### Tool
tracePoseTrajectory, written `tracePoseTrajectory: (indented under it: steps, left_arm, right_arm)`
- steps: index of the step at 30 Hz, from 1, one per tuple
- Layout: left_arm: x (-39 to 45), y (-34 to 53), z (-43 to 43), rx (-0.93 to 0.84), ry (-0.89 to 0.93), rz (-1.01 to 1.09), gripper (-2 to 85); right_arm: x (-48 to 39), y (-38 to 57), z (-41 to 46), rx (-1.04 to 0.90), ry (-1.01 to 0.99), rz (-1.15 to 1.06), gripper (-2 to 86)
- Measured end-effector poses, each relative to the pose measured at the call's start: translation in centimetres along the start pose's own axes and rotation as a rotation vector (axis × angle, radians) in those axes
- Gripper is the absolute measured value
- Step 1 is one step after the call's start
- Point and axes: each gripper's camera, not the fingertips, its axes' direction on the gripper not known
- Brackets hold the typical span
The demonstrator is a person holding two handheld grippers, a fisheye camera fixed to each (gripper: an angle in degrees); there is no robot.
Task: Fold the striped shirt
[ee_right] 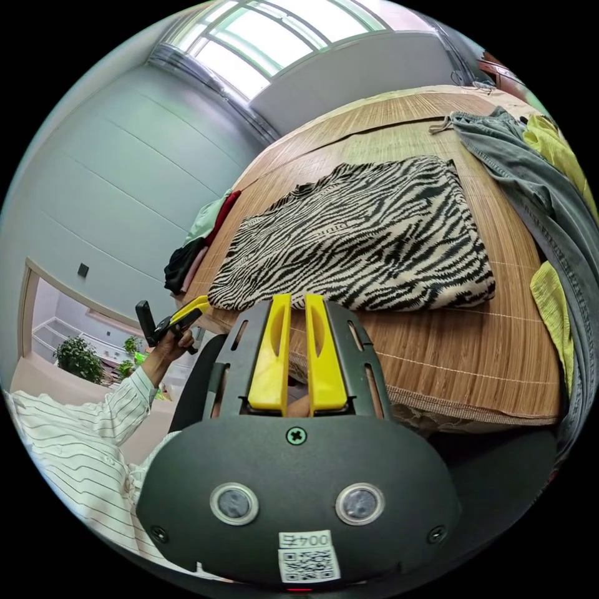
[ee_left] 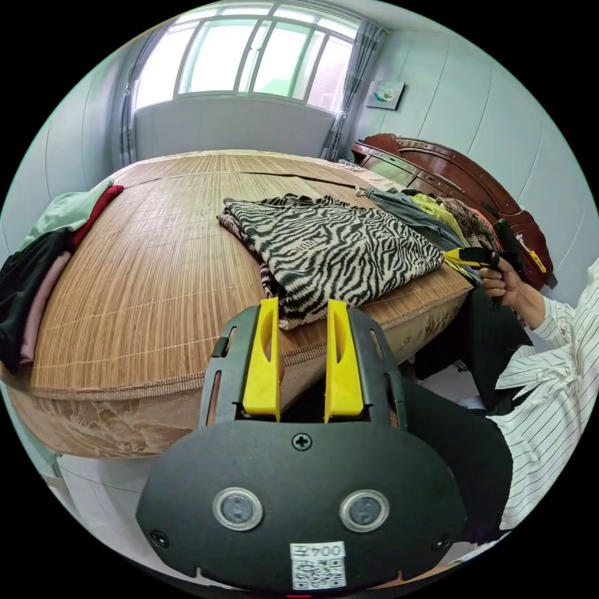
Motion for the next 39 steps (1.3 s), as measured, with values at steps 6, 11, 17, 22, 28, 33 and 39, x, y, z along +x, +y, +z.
tracePoseTrajectory:
  steps: [6, 11, 17, 22, 28, 33, 39]
  left_arm:
    - [0.1, -0.2, 1.0, -0.091, 0.088, 0.087, 9.9]
    - [-1.3, -0.4, 1.2, -0.096, 0.138, 0.068, 8.0]
    - [-1.7, -1.0, 1.8, -0.12, 0.165, 0.079, 4.8]
    - [-1.6, -1.2, 2.6, -0.169, 0.158, 0.112, 3.5]
    - [-3.4, -0.9, 1.9, -0.169, 0.187, 0.09, 2.3]
    - [-5.1, -0.6, 1.2, -0.176, 0.204, 0.081, 1.4]
    - [-8.5, 0.8, -0.1, -0.182, 0.207, -0.005, 0.5]
  right_arm:
    - [-0.1, -1.2, 0.7, -0.039, 0.055, 0.028, 5.3]
    - [0.2, -2.2, 1.1, -0.039, 0.067, 0.086, 5.1]
    - [0.1, -2.7, 1.7, -0.066, 0.086, 0.12, 4.9]
    - [-0.1, -2.8, 2.1, -0.092, 0.111, 0.118, 5.0]
    - [-0.2, -2.7, 3.0, -0.126, 0.188, 0.129, 1.0]
    - [0.1, -2.6, 3.0, -0.134, 0.176, 0.145, -0.6]
    - [0.4, -2.3, 3.1, -0.145, 0.174, 0.133, -0.7]
